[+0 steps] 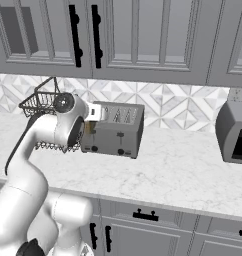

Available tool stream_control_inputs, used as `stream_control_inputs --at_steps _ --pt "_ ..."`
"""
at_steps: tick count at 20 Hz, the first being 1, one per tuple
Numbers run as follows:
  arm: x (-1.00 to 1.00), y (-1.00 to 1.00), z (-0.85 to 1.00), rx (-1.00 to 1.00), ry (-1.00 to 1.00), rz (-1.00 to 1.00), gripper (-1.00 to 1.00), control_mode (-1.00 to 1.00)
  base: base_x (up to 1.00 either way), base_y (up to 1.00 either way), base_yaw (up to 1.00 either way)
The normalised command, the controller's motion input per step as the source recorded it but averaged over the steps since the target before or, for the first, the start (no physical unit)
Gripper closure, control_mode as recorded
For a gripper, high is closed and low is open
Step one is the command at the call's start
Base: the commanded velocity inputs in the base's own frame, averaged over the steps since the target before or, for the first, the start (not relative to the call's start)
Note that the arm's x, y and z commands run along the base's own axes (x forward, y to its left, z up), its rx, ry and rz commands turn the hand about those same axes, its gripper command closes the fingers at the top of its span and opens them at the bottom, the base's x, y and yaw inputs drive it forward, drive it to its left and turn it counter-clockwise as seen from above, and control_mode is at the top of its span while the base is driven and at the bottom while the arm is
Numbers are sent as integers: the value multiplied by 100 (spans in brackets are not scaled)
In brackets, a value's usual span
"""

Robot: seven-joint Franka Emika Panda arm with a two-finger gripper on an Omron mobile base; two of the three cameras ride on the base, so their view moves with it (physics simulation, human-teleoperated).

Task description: Start the toaster. Once the lever pops up, take the bread to the plate on the dining counter.

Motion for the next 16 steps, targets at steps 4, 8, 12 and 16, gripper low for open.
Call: stream_control_inputs --at_steps 4,8,12,16 --pt "-79 -5 3 0 7 0 100 -100 0 0 0" --pt "-82 -4 25 0 20 0 100 -100 0 0 0" --pt "-82 -8 14 0 9 0 100 -100 0 0 0" --pt "-73 -4 23 0 0 0 100 -100 0 0 0"
